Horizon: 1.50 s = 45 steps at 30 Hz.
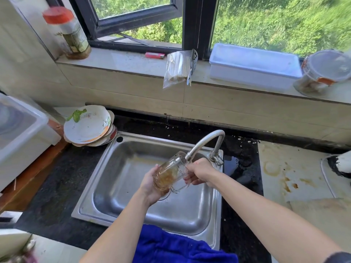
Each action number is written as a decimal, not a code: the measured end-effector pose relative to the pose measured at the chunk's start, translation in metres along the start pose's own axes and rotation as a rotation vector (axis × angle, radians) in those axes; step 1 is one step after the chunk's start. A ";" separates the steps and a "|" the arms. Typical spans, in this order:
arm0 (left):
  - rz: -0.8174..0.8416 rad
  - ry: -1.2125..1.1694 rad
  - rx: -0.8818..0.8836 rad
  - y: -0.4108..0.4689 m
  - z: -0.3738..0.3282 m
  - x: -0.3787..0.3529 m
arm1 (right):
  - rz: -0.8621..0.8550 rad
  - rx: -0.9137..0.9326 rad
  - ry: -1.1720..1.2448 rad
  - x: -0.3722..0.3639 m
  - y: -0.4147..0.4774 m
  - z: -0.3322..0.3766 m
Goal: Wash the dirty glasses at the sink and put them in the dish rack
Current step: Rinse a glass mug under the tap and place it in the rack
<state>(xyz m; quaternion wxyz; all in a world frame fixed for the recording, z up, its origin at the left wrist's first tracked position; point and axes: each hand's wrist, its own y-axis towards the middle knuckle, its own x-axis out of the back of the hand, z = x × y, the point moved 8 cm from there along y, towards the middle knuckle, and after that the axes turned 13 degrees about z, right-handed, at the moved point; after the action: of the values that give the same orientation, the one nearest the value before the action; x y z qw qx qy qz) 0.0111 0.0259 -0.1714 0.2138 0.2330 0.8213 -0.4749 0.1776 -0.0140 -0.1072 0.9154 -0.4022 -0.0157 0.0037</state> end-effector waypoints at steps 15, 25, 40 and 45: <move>0.051 0.087 0.168 0.003 0.010 -0.010 | 0.032 0.076 -0.145 0.013 0.002 0.019; 0.106 0.067 0.170 0.006 0.011 -0.011 | 0.093 0.034 -0.157 0.008 0.003 0.011; 0.066 0.106 0.191 0.002 0.009 0.001 | 0.041 0.082 -0.194 0.005 0.004 0.024; 0.092 -0.035 0.045 0.003 -0.003 -0.008 | 0.075 -0.003 -0.053 -0.005 -0.001 0.011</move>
<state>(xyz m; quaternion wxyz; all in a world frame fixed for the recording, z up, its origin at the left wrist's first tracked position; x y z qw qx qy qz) 0.0189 0.0284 -0.1680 0.2444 0.2671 0.7950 -0.4868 0.1722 -0.0061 -0.0992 0.9133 -0.4037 -0.0247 0.0488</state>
